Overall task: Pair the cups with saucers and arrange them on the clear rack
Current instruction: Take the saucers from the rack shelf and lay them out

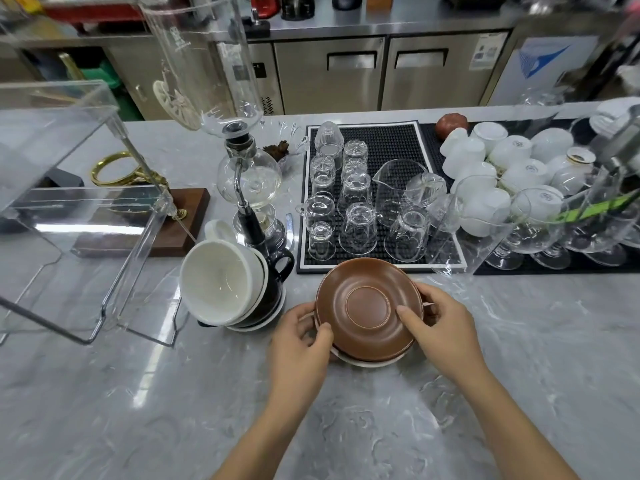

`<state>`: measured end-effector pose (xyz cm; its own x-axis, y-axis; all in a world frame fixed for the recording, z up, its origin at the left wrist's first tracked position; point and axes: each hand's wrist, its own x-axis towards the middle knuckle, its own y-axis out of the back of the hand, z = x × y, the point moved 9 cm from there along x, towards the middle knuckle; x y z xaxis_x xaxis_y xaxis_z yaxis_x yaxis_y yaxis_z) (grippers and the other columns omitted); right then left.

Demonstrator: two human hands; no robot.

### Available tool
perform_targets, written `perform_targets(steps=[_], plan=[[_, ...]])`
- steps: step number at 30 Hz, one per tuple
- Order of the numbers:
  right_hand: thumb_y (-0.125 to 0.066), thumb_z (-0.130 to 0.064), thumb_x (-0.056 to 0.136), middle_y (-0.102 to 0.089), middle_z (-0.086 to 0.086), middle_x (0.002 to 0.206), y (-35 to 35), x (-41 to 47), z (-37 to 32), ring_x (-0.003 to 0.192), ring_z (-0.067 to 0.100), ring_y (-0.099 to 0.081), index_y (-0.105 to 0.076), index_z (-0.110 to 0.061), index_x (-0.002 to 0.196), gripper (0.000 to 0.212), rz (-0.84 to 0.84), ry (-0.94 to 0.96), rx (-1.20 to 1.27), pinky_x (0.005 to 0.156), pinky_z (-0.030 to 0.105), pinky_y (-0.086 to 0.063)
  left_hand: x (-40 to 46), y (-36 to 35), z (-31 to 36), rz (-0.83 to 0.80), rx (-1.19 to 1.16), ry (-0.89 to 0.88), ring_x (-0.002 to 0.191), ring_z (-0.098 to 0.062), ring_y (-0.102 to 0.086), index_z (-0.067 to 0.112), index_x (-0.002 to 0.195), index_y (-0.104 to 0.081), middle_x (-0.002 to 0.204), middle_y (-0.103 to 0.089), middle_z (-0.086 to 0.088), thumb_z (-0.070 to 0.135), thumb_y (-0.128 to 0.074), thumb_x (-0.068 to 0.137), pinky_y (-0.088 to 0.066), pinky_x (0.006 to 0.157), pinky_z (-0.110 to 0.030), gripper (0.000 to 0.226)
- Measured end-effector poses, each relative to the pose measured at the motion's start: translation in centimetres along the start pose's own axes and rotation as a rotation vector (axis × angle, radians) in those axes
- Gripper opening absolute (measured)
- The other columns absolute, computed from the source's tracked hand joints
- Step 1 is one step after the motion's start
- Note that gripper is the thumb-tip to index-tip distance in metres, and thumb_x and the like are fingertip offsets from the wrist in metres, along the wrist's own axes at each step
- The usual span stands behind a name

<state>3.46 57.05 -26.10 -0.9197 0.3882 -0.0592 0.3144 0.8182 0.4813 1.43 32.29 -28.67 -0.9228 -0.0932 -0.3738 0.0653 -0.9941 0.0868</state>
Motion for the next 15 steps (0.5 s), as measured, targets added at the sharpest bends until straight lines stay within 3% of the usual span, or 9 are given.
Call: perform_targets(steps=[5, 8, 11, 15], plan=[[-0.073, -0.021, 0.083, -0.073, -0.015, 0.084, 0.9, 0.7, 0.4, 0.076, 0.0, -0.065, -0.064, -0.046, 0.085, 0.026, 0.044, -0.005, -0.076, 0.063, 0.013, -0.046, 0.1, -0.8, 0.1, -0.02, 0.041, 0.043, 0.091, -0.029, -0.076, 0.017, 0.101, -0.065, 0.098, -0.077, -0.012, 0.02, -0.065, 0.066, -0.062, 0.081, -0.058, 0.036], [-0.071, -0.029, 0.085, -0.069, -0.01, 0.071, 1.8, 1.1, 1.1, 0.065, 0.006, -0.063, -0.063, -0.034, 0.074, 0.014, 0.093, -0.032, -0.156, 0.058, 0.017, -0.044, 0.3, -1.0, 0.3, -0.036, 0.111, 0.059, 0.083, -0.027, -0.076, 0.017, 0.094, -0.065, 0.092, -0.075, -0.01, 0.022, -0.066, 0.065, -0.065, 0.074, -0.054, 0.029], [-0.066, -0.04, 0.085, -0.06, -0.004, 0.058, 2.2, 1.4, 1.8, 0.058, 0.01, -0.058, -0.057, -0.023, 0.066, 0.027, 0.106, -0.047, -0.245, 0.053, 0.022, -0.04, 0.9, -0.5, 1.2, -0.021, 0.267, -0.006, 0.074, -0.03, -0.074, 0.017, 0.08, -0.066, 0.073, -0.071, -0.004, 0.028, -0.07, 0.072, -0.063, 0.071, -0.052, 0.015], [-0.053, -0.051, 0.091, -0.046, -0.003, 0.048, 1.5, 1.5, 2.2, 0.05, 0.016, -0.048, -0.042, -0.019, 0.058, 0.047, 0.031, -0.048, -0.366, 0.049, 0.032, -0.036, 1.5, -0.6, 2.8, 0.023, 0.534, -0.184, 0.052, -0.007, -0.06, 0.018, 0.062, -0.06, 0.053, -0.063, 0.004, 0.04, -0.071, 0.084, -0.044, 0.051, -0.021, 0.033]])
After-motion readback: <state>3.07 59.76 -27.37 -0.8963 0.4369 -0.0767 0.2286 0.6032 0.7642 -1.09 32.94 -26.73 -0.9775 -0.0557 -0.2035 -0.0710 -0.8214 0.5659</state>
